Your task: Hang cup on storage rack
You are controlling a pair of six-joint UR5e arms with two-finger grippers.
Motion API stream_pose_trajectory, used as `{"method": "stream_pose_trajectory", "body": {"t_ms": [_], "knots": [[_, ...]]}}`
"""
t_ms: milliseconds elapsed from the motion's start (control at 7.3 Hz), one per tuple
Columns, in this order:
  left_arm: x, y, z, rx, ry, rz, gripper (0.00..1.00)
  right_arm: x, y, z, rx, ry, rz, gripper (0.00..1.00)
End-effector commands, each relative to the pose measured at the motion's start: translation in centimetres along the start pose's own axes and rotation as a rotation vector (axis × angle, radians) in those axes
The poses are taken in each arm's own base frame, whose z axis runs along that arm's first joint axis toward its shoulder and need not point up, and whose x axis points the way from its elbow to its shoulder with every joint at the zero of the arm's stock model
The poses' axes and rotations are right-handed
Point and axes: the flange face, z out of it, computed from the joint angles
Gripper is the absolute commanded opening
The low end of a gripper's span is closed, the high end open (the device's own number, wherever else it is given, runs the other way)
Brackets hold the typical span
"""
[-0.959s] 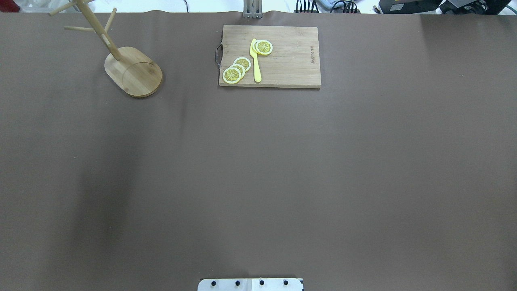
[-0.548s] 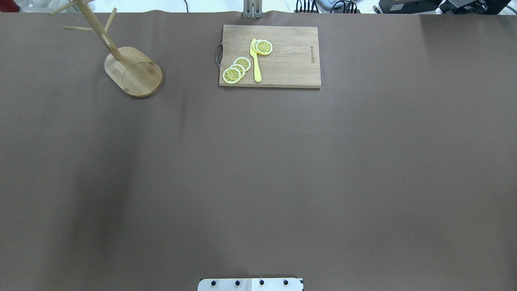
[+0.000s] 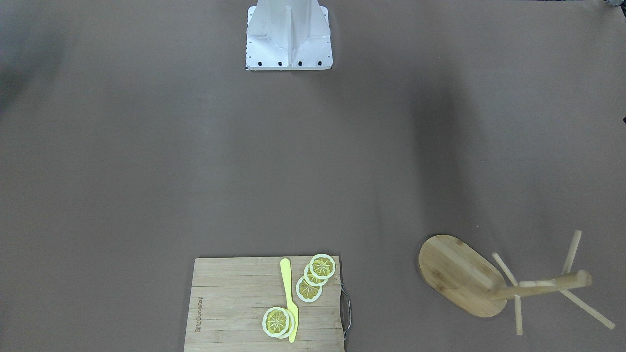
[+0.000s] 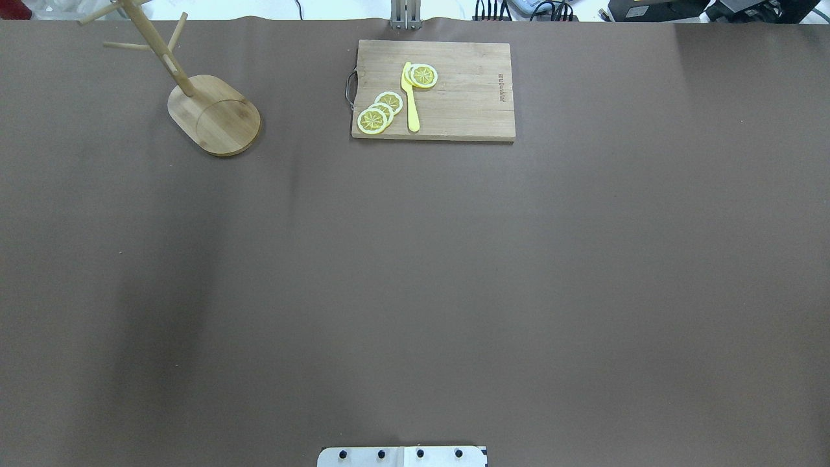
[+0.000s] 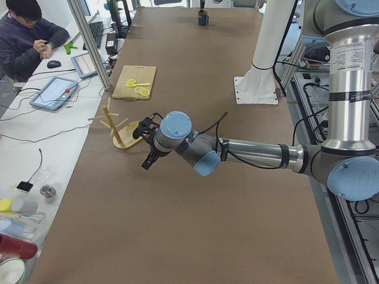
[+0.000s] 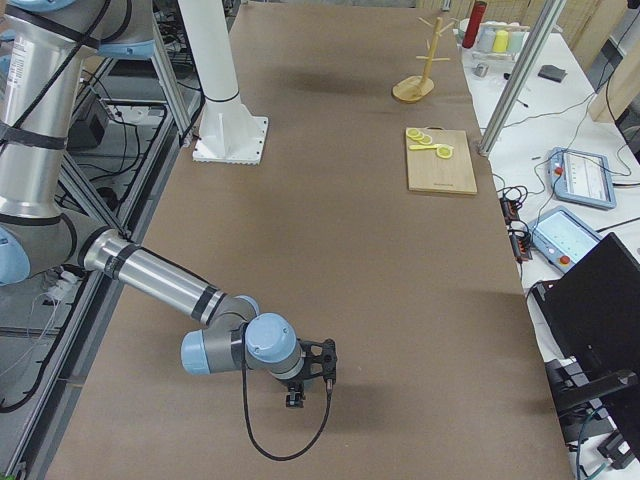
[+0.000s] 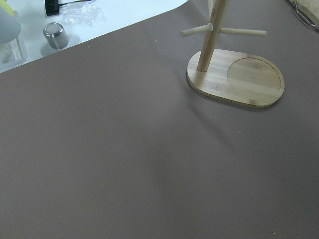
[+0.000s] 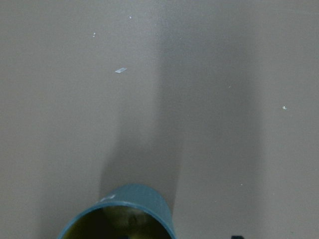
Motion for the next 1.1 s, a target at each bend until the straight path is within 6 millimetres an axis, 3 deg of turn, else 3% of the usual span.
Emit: {"method": "stream_pose_trajectory", "body": {"t_ms": [0, 137, 274, 548, 959], "knots": [[0.0, 0.0, 0.0, 0.000, -0.001, -0.001, 0.99, 0.1, 0.4, 0.1, -0.006, 0.000, 0.008, 0.38], [0.0, 0.0, 0.0, 0.001, 0.000, 0.000, 0.99, 0.1, 0.4, 0.1, -0.005, 0.002, 0.007, 0.14], [0.0, 0.0, 0.0, 0.000, -0.001, 0.000, 0.99, 0.1, 0.5, 0.1, -0.005, 0.000, 0.005, 0.05], [0.0, 0.0, 0.0, 0.000, -0.001, -0.001, 0.99, -0.2, 0.0, -0.2, 0.002, -0.003, -0.001, 0.00], [0.0, 0.1, 0.0, -0.001, 0.001, -0.002, 0.99, -2.2, -3.6, -1.8, 0.029, -0.055, -0.011, 0.00]]}}
